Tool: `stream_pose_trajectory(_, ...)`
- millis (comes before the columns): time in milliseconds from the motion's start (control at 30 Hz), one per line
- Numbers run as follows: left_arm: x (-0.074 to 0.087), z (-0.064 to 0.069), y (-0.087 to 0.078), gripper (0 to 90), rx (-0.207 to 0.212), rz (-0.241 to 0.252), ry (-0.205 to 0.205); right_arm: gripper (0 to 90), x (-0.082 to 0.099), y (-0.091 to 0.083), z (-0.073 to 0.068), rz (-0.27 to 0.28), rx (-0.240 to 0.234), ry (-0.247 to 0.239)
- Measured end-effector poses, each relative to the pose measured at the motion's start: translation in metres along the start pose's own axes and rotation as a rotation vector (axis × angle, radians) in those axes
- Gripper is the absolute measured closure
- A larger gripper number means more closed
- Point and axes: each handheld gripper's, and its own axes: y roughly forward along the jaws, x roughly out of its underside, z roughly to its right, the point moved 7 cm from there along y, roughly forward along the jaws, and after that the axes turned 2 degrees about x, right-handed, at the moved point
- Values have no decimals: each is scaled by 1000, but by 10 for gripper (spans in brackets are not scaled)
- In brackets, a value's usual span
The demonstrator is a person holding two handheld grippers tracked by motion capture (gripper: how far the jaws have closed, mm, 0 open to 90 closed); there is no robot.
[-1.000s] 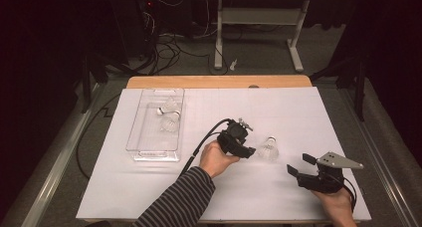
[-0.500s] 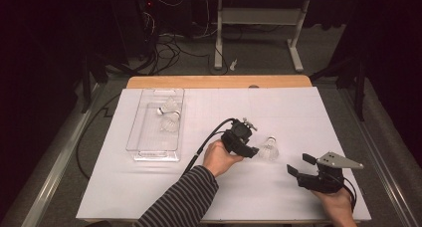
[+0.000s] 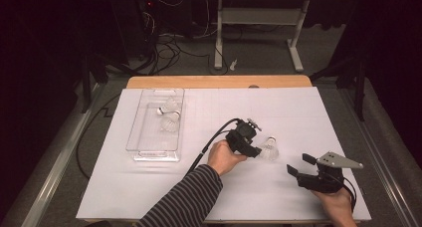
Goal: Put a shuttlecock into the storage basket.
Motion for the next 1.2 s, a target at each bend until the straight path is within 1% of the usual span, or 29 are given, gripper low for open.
stream_pose_trajectory(300,1,1,10,573,-5,-14,-7,272,0,0,0,1,-1,-1)
stream_pose_trajectory(600,1,-2,19,629,-14,-15,-51,272,0,0,-1,0,-3,-4)
stream_pose_trajectory(767,0,-4,22,666,-21,-7,-65,272,0,0,-1,1,-3,-4)
stream_pose_trajectory(933,0,-6,24,706,-17,-11,-86,272,0,0,0,1,-3,-4)
stream_pose_trajectory(1200,1,-6,27,785,-15,-11,-89,272,0,0,-1,0,-4,-5)
